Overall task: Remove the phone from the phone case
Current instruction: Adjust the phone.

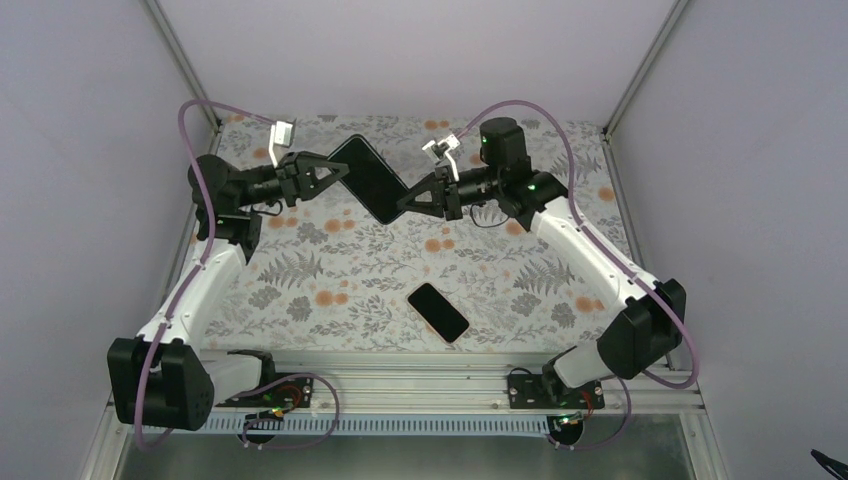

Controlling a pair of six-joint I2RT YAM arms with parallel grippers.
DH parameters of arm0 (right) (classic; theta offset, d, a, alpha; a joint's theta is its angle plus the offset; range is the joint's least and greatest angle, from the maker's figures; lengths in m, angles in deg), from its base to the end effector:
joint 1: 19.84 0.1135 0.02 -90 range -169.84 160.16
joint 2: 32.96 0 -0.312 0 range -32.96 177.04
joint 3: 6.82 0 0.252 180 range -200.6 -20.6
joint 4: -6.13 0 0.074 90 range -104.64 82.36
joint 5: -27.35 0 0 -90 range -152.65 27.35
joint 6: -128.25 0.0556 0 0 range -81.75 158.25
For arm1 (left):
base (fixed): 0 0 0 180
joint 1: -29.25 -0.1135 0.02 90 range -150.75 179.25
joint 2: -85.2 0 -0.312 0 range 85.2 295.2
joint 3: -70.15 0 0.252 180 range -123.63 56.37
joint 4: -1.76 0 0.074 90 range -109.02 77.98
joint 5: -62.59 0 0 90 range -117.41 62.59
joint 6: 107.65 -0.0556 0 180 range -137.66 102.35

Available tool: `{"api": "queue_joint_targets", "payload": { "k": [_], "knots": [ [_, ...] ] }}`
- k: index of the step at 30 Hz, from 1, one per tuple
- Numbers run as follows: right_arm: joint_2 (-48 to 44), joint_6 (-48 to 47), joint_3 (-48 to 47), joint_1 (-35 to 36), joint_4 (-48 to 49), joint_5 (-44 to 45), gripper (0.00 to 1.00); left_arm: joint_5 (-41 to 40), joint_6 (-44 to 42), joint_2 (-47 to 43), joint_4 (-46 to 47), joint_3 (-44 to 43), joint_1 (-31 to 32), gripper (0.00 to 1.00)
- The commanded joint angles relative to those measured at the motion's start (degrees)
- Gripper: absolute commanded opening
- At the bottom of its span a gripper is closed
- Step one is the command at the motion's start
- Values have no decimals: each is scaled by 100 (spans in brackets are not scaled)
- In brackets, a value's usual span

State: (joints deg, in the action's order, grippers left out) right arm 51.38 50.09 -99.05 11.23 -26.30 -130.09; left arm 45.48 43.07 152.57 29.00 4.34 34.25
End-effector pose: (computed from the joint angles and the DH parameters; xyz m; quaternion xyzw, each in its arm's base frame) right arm 0.2524 0.2120 0.4190 -0.4128 0.6397 0.5991 0.2477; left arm 0.2278 -0.0733 0.4338 0.2445 0.6136 -0.6351 0.4005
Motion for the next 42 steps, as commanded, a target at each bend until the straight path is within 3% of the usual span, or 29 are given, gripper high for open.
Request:
{"api": "queue_joint_targets", "payload": {
  "k": [1, 4, 7, 9, 12, 13, 14, 15, 17, 21, 29, 35, 42],
  "knots": [
    [24, -604, -260, 17, -494, 49, 4, 26, -815, -81, -648, -178, -12, 6],
    [-87, -904, -181, 14, -733, 159, 4, 116, -1581, -121, -1475, -422, -12, 15],
    [-148, -1436, -234, 12, -1278, 313, 4, 369, -3184, 18, -3286, -1096, -7, 55],
    [-181, -1890, -299, 7, -1743, 476, 4, 435, -4888, 280, -5264, -1943, -7, 73],
    [-233, -2615, -371, 13, -2412, 900, 4, 338, -8122, 889, -8368, -3327, -13, 84],
    [-260, -2859, -369, 13, -2632, 1039, 4, 237, -9078, 1082, -9297, -3790, -8, 97],
    [-273, -3091, -363, 18, -2835, 1188, 4, 109, -9874, 1263, -10119, -4201, -10, 100],
    [-296, -3296, -332, 21, -3010, 1334, 4, -58, -10622, 1438, -10980, -4522, -6, 100],
    [-328, -3641, -268, 36, -3331, 1606, 4, -436, -11491, 1677, -11767, -4982, 1, 100],
    [-382, -4157, -162, 91, -3739, 1980, 4, -1233, -11978, 1640, -11814, -4853, 159, 100],
    [-438, -4828, -153, 293, -4179, 2740, 4, -2331, -12142, 1570, -11649, -4455, 1120, 96],
    [-457, -5041, -294, 410, -4230, 3403, 4, -2812, -12129, 1722, -11670, -4285, 1664, 74],
    [-430, -5196, -407, 496, -4302, 3944, 4, -3279, -12094, 1707, -11467, -3972, 2116, 59]
  ]
}}
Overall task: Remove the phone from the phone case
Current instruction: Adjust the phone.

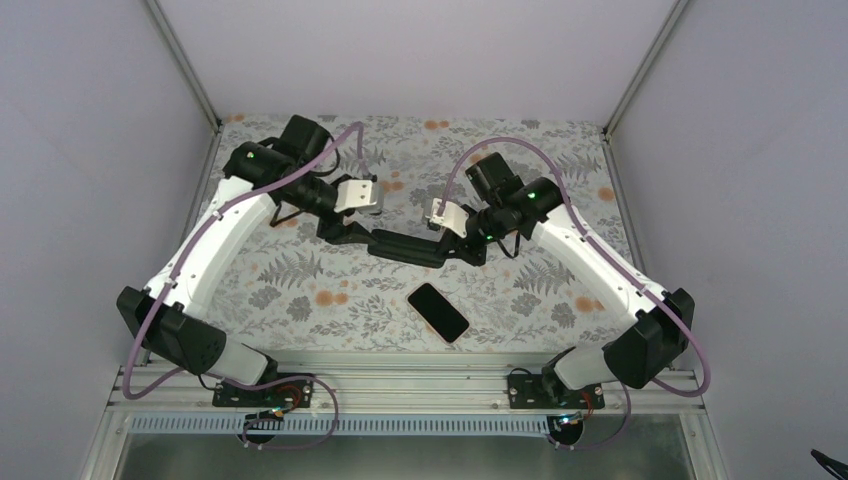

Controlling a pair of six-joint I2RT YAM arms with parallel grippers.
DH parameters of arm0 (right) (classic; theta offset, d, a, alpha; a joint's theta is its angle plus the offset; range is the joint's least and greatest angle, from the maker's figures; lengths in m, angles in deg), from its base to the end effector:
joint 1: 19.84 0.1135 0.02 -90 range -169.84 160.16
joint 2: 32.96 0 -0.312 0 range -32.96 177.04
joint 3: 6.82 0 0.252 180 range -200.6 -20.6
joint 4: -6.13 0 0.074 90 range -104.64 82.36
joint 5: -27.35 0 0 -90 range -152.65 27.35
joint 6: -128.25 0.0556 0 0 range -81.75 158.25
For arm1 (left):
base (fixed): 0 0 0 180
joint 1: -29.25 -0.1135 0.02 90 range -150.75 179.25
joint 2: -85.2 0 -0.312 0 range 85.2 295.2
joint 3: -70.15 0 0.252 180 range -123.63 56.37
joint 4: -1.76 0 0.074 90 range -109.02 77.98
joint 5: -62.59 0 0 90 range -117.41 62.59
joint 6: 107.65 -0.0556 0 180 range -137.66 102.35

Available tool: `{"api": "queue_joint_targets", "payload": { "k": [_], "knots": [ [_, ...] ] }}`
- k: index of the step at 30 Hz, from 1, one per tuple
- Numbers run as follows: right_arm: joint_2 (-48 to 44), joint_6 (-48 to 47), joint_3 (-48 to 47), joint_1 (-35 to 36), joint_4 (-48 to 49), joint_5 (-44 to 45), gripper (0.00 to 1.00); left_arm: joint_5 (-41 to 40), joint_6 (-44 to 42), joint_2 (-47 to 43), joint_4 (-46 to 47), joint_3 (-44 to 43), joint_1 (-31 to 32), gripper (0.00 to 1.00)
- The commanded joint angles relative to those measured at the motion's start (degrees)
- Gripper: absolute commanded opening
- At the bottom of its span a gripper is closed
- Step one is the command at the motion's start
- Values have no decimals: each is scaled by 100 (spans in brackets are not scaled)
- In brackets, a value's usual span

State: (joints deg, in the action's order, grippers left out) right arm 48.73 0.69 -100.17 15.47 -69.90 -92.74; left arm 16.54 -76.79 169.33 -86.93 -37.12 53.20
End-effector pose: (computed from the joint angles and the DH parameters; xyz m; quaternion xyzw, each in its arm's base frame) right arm 0.2079 0.1814 0.3631 -0.6056 0.7234 0.2489 0.2191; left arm 0.2284 -0.1437 0.4191 0.6604 0.6258 -0.2892 0.2977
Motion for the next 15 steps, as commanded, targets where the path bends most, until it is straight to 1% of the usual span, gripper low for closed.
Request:
{"api": "queue_joint_targets", "payload": {
  "k": [1, 11, 12, 15],
  "knots": [
    [-148, -276, -333, 87, 34, 219, 4, -449, -64, 37, 166, 223, 292, 57],
    [-180, -296, -366, 221, -31, 465, 4, -970, -65, 116, 433, 413, 477, 56],
    [-191, -296, -368, 229, -24, 483, 4, -987, -81, 132, 422, 407, 486, 55],
    [-167, -291, -419, 248, -35, 537, 4, -1078, -149, 159, 423, 438, 604, 45]
  ]
}}
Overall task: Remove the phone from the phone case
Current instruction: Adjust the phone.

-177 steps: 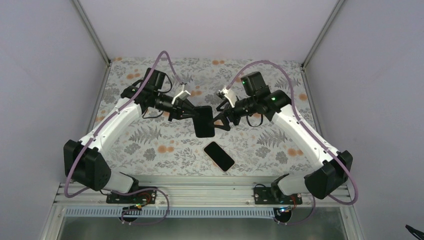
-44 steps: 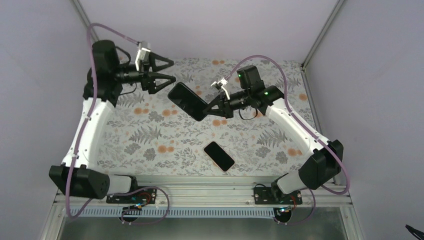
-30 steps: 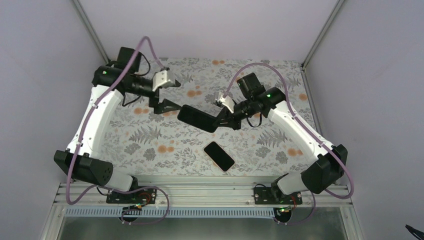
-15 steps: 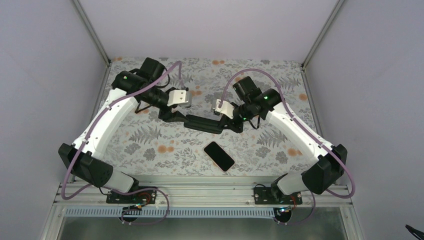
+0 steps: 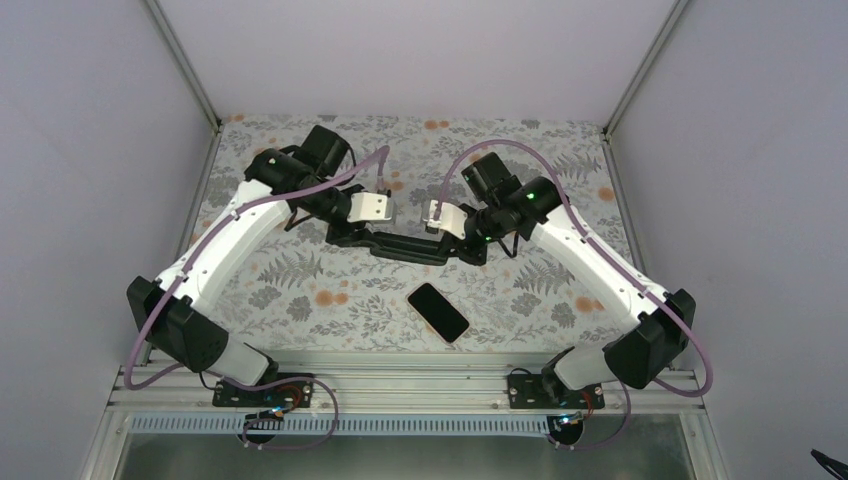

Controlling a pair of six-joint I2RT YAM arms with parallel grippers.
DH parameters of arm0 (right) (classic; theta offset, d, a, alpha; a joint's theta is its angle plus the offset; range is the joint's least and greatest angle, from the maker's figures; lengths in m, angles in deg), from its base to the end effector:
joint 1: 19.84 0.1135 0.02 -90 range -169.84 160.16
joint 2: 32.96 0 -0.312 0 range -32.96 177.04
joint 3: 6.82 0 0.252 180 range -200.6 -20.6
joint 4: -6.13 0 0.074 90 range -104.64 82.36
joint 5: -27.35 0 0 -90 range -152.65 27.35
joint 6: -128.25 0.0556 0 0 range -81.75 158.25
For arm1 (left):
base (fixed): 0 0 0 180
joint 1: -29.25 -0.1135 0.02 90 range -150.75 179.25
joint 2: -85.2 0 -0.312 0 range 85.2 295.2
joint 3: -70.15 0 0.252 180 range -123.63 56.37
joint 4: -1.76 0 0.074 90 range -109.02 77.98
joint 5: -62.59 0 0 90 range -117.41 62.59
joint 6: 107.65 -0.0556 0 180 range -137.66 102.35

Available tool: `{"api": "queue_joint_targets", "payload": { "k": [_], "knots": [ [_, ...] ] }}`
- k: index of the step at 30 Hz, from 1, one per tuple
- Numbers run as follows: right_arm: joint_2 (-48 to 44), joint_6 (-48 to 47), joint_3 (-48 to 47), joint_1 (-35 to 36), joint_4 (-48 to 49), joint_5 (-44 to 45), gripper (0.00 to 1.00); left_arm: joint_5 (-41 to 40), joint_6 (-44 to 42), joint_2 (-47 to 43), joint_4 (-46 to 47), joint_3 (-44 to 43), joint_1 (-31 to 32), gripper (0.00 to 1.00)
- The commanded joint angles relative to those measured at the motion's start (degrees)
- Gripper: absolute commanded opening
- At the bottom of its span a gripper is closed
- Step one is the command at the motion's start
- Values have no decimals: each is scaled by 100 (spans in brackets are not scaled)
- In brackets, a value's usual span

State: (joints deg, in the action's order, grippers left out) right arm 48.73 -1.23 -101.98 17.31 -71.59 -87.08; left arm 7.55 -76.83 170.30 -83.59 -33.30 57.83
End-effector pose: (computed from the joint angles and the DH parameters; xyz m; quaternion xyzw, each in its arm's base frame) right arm 0.2046 0.1839 0.3687 -0.6277 0.7183 0.2018 0.2219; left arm 0.2300 -0.1616 0.3936 0.6910 0.6322 -0.2337 0.2611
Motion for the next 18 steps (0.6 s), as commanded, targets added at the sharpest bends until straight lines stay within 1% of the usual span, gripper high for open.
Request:
{"api": "queue_joint_targets", "payload": {
  "k": [1, 6, 9, 12, 16, 17, 18],
  "knots": [
    [-158, -95, -268, 65, 116, -34, 4, -223, -153, 64, 109, 82, 188, 42],
    [-134, -88, -296, 82, 62, 40, 4, -211, -37, 79, 154, 134, 377, 22],
    [-139, -77, -296, 89, 46, 81, 4, -272, 31, 60, 257, 186, 418, 15],
    [-153, -70, -340, 92, 23, 103, 4, -406, 70, 36, 339, 277, 437, 4],
    [-182, 24, -458, 82, 63, 127, 4, -285, 200, -64, 427, 243, 429, 2],
    [-189, 79, -484, 78, 109, 159, 7, -215, 274, -92, 447, 203, 417, 2],
    [-202, 145, -511, 65, 171, 217, 13, -103, 341, -105, 465, 147, 383, 2]
  ]
}}
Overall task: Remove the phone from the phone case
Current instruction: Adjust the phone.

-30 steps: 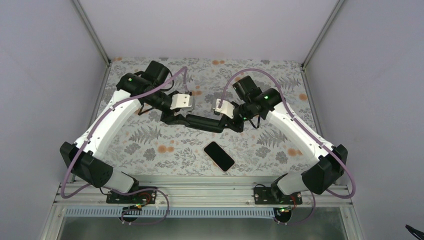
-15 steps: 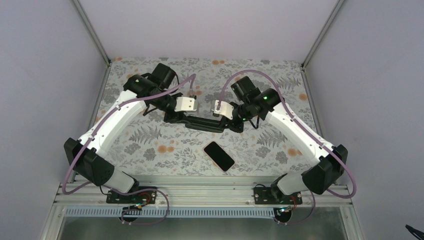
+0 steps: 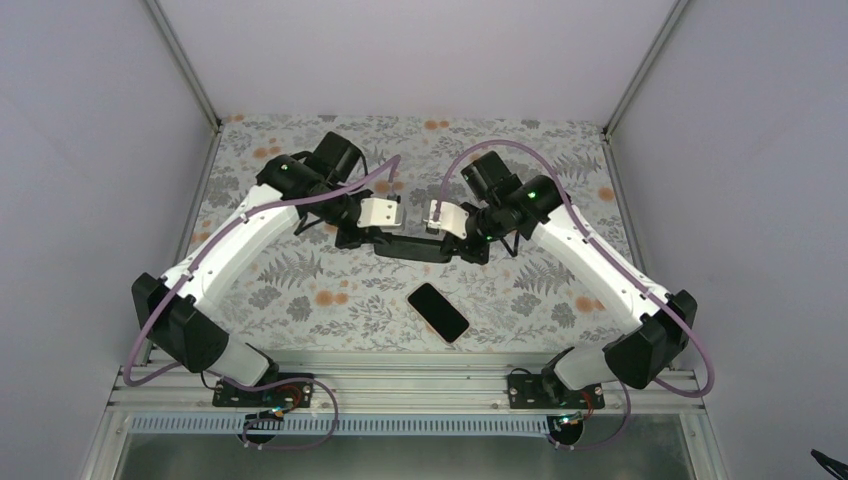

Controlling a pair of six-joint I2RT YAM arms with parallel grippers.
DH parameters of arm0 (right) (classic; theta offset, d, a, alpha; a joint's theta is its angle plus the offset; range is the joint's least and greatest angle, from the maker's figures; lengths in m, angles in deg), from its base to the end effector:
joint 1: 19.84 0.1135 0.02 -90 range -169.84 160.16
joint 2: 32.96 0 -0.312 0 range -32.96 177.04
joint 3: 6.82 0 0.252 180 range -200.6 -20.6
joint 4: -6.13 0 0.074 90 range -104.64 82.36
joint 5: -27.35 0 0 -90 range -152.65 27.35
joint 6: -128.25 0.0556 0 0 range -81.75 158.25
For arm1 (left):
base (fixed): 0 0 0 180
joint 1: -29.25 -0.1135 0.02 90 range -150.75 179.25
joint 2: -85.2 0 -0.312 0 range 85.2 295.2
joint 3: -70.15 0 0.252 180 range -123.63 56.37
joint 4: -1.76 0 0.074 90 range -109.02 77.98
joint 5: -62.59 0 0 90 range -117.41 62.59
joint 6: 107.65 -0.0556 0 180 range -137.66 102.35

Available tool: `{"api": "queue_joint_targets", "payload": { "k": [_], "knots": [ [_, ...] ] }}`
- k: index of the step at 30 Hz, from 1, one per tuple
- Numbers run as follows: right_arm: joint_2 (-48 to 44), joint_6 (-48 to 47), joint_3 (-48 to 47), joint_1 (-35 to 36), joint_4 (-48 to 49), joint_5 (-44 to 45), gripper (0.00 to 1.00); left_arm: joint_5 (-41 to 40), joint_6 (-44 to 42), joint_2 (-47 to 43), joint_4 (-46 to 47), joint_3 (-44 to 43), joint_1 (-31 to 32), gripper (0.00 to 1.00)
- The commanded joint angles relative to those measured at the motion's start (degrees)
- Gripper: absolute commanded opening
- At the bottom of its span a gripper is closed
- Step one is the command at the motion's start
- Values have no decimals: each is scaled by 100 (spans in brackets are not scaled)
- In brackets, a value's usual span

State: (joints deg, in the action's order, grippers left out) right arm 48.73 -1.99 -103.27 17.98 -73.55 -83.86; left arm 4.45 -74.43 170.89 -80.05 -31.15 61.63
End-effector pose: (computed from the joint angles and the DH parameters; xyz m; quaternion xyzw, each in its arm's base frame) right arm 0.2025 0.1826 0.3725 -0.6352 0.7202 0.1751 0.2172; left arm 0.2277 -0.1791 0.3815 0.7008 0.6305 -0.2206 0.2506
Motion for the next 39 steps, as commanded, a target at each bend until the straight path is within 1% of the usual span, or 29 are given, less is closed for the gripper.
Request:
{"api": "queue_joint_targets", "payload": {
  "k": [1, 2, 3, 4, 5, 6, 7, 8, 10, 12, 14, 18, 21, 27, 28, 29, 31, 35, 39],
  "knots": [
    [-218, 284, -427, -22, 422, -39, 20, 381, 188, -173, 122, -139, -78, 2],
    [-234, 333, -485, -65, 482, 4, 44, 597, 280, -161, 131, -213, -251, 2],
    [-265, 374, -542, -141, 540, -37, 65, 894, 372, -151, 131, -290, -401, 2],
    [-299, 392, -620, -263, 587, -161, 80, 1318, 464, -128, 124, -363, -589, 2],
    [-335, 427, -683, -390, 647, -336, 90, 1629, 560, -100, 127, -432, -772, 2],
    [-367, 479, -739, -510, 724, -486, 98, 1962, 660, -77, 150, -491, -967, 3],
    [-374, 540, -805, -620, 756, -648, 100, 2265, 803, -68, 218, -527, -1137, 2],
    [-362, 619, -865, -777, 784, -817, 99, 2506, 1053, -82, 367, -534, -1290, 2],
    [-252, 826, -1065, -994, 818, -1307, 99, 2968, 1566, -183, 854, -422, -1546, 2],
    [-186, 1155, -1311, -1202, 929, -1745, 99, 3349, 2239, -350, 1581, -170, -1768, 2],
    [-203, 1580, -1405, -1383, 1223, -2104, 99, 3601, 2988, -526, 2554, 104, -1910, 2],
    [-330, 2376, -1331, -1673, 2011, -3006, 99, 3809, 4655, -803, 4179, 570, -1989, 2],
    [-391, 3079, -1150, -1820, 2622, -3688, 99, 3874, 5676, -929, 5167, 848, -1990, 2],
    [-486, 5066, -304, -2246, 4746, -4785, 99, 3782, 7812, -1239, 7154, 1486, -1986, 2],
    [-473, 5408, -156, -2271, 5268, -4899, 99, 3709, 8174, -1310, 7515, 1648, -1985, 2],
    [-473, 5707, -28, -2283, 5600, -4954, 99, 3626, 8573, -1363, 7821, 1784, -1987, 2],
    [-488, 6142, 176, -2288, 6112, -4878, 99, 3458, 9070, -1472, 8311, 2016, -1989, 2],
    [-434, 6524, 253, -2280, 6329, -4577, 99, 3175, 9796, -1588, 9066, 2323, -1980, 2],
    [-401, 7110, 427, -2224, 6858, -4588, 99, 2907, 10656, -1577, 9988, 2662, -1969, 2]
  ]
}}
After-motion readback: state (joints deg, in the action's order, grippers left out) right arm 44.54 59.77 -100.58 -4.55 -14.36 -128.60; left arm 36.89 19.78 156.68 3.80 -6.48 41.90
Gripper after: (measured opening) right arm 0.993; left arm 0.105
